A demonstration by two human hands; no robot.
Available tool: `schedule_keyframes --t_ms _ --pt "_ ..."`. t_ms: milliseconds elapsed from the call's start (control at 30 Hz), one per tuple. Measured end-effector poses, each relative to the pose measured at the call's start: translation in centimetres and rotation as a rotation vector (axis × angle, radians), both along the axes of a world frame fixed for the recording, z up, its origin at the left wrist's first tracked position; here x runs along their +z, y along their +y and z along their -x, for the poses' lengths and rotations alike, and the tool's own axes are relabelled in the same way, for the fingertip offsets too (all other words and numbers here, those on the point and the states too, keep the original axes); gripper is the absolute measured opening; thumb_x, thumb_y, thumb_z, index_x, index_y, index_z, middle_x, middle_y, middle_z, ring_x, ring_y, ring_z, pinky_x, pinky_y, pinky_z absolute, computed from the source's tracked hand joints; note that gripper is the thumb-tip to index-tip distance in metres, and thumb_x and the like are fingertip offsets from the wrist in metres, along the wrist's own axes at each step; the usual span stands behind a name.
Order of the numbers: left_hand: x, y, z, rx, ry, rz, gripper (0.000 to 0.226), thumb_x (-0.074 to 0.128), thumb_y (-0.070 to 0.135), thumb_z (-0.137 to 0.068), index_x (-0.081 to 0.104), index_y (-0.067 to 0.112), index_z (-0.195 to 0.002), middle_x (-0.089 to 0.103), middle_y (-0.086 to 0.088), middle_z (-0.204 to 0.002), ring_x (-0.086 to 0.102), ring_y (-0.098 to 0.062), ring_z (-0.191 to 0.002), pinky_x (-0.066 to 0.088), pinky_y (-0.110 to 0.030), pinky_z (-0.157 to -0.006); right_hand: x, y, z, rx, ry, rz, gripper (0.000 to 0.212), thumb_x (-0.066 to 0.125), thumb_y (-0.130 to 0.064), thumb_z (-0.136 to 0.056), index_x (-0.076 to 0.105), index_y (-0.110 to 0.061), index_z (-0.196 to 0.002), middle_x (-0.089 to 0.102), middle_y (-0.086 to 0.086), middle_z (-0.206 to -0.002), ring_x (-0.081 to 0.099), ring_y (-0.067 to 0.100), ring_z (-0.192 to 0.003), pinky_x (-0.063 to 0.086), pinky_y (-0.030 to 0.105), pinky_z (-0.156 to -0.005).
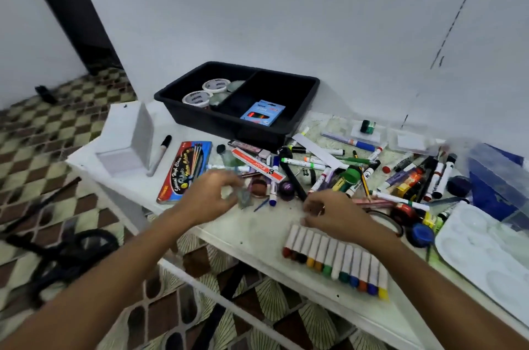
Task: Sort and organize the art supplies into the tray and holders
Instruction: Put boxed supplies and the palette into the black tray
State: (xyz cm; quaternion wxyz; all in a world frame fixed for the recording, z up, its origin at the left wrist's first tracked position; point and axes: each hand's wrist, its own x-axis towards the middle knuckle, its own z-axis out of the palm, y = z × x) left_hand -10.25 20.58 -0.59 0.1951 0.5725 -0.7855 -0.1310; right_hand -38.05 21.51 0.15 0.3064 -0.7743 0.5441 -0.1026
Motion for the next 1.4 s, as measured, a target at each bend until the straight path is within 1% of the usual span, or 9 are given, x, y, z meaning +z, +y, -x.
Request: schedule_keyframes --t_ms 167,267,367,467,567,733,967,1200,1400 --pt "0.3 -0.3 -9.9 -0.084 -0.535 0.008 0.077 0.071 -0.003 -0.068 0.049 0.019 -0.138 0.052 -0.013 -0.136 0.045 -0.031 -0.123 0.048 -0.049 -0.093 -1.3 0.4 -3.3 0.030 0.035 0.042 0.038 0.069 -0.045 -0.083 0.061 -0.027 -0.116 0.057 -0.006 -0.109 0.054 0.012 -0.098 0.049 0.036 -0.085" --pt "-0.5 -1.4 -12.8 -0.201 -0.840 0.016 0.106 0.076 0.009 -0.072 0.009 0.033 -0.150 0.030 -0.021 -0.151 0.034 -0.040 -0.134 0.046 -0.054 -0.094 -1.9 1.0 -4.2 0.043 0.081 0.077 0.051 0.067 -0.054 -0.081 0.057 -0.031 -0.125 0.055 -0.006 -0.122 0.050 0.015 -0.114 0.045 0.041 -0.095" --pt "-0.9 -2.6 -14.1 -0.319 -0.951 0.034 0.118 0.078 0.015 -0.073 -0.013 0.039 -0.146 0.021 -0.023 -0.154 0.031 -0.042 -0.136 0.045 -0.057 -0.096 -1.8 1.9 -4.1 0.002 0.195 0.126 0.060 0.064 -0.060 -0.080 0.051 -0.033 -0.132 0.049 -0.008 -0.132 0.042 0.016 -0.124 0.039 0.040 -0.101" --pt "-1.0 -3.3 -13.7 -0.386 -0.956 0.055 0.106 0.066 0.014 -0.085 -0.017 0.044 -0.144 0.001 -0.014 -0.160 0.018 -0.034 -0.143 0.042 -0.048 -0.104 -1.8 3.1 -3.4 -0.033 0.328 0.149 0.070 0.060 -0.067 -0.078 0.045 -0.034 -0.137 0.044 -0.006 -0.139 0.035 0.018 -0.128 0.036 0.038 -0.102" --pt "-1.0 -4.0 -13.1 -0.423 -0.958 0.004 0.099 0.063 0.015 -0.087 -0.010 0.043 -0.148 -0.008 -0.005 -0.160 0.019 -0.027 -0.141 0.046 -0.034 -0.097 -1.9 4.2 -3.2 -0.023 0.476 0.100 0.085 0.059 -0.075 -0.073 0.034 -0.037 -0.145 0.035 -0.005 -0.148 0.027 0.021 -0.134 0.029 0.042 -0.105" --pt "-0.3 -4.5 -12.2 -0.431 -0.934 -0.049 0.099 0.073 0.036 -0.075 0.009 0.037 -0.151 0.004 -0.003 -0.159 0.017 -0.027 -0.143 0.030 -0.046 -0.112 -2.0 5.0 -3.7 -0.033 0.539 0.099 0.092 0.065 -0.069 -0.073 0.025 -0.038 -0.149 0.031 -0.002 -0.152 0.023 0.022 -0.137 0.025 0.042 -0.107" --pt "-0.3 -4.1 -10.9 -0.525 -0.747 0.015 0.099 0.069 0.064 -0.063 0.031 0.025 -0.146 0.040 -0.002 -0.139 0.036 -0.018 -0.127 0.034 -0.037 -0.104 -2.5 5.3 -4.6 -0.088 0.428 0.144 0.088 0.071 -0.064 -0.070 0.037 -0.032 -0.144 0.041 -0.004 -0.148 0.031 0.019 -0.132 0.028 0.040 -0.101" --pt "-1.4 -2.6 -9.2 -0.530 -0.557 -0.021 0.114 0.036 0.098 -0.050 0.040 0.027 -0.139 0.047 0.001 -0.122 0.046 -0.013 -0.106 0.041 -0.026 -0.086 -3.6 5.7 -6.7 -0.040 0.316 0.235 0.078 0.066 -0.066 -0.072 0.047 -0.030 -0.138 0.047 -0.007 -0.143 0.033 0.014 -0.127 0.025 0.035 -0.097" --pt "-3.1 -1.1 -7.7 -0.483 -0.473 0.064 0.118 0.021 0.100 -0.054 0.042 0.023 -0.141 0.050 -0.001 -0.118 0.048 -0.015 -0.102 0.038 -0.027 -0.085 -4.0 6.0 -7.8 0.054 0.349 0.246 0.072 0.062 -0.066 -0.078 0.043 -0.038 -0.141 0.037 -0.003 -0.151 0.029 0.016 -0.134 0.021 0.039 -0.103"
